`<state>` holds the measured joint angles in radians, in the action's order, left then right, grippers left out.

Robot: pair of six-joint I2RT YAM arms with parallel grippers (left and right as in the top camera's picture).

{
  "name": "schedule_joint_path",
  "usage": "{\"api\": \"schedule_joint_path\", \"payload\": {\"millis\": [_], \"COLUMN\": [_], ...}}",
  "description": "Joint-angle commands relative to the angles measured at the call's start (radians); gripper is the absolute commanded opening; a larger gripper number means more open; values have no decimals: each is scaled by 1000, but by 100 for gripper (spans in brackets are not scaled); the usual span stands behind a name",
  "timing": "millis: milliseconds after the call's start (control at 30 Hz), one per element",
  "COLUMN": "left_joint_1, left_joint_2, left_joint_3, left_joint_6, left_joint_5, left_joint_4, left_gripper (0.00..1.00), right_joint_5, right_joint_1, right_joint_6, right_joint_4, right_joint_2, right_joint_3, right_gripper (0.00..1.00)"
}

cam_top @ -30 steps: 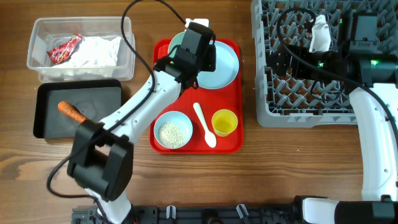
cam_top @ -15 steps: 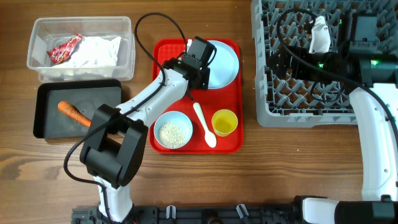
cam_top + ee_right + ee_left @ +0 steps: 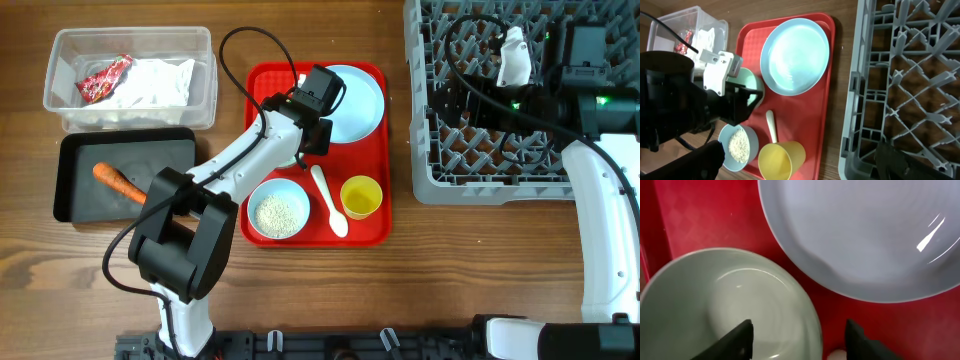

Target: Sort waste into correct bins and load items into the dishwasher rack

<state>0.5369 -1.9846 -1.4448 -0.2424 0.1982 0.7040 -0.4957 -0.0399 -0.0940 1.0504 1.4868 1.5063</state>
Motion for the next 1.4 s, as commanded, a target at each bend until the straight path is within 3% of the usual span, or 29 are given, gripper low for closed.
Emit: {"api": "schedule_joint_path", "payload": {"millis": [0,233,333,467,733,1000,1133,1300,1367], "left_joint_1": [1,29,41,59,108,109,109,109,109], "left_joint_2": [11,150,180,177,177,176,175,175,175], "left_joint_3": [-32,-174,-174,-117,101,271,349,362,362], "left_joint_6": [13,37,35,26,-9,-35,-55,-58,-65], "left_joint_5": [127,36,-84,-179,-198,-202,-201,-201,-202], "left_joint_4": [32,307,404,483,378,210,143,121,105], "left_gripper": [78,85,79,80,81,76,65,41,39], "right_joint_5": [7,7,8,7,11,19,19,18,18], "right_joint_1": [2,2,2,2,2,2,2,2,2], "right_joint_6": [-10,-10,-7,12,16,16,15,12,12], "right_joint_4": [2,6,14,15,12,12,13,12,12], "right_joint_2": [4,4,4,4,4,4,4,4,4], "right_joint_3": [17,17,17,17,17,17,17,17,17], "right_gripper": [100,100,100,99,100,100,100,100,100]}}
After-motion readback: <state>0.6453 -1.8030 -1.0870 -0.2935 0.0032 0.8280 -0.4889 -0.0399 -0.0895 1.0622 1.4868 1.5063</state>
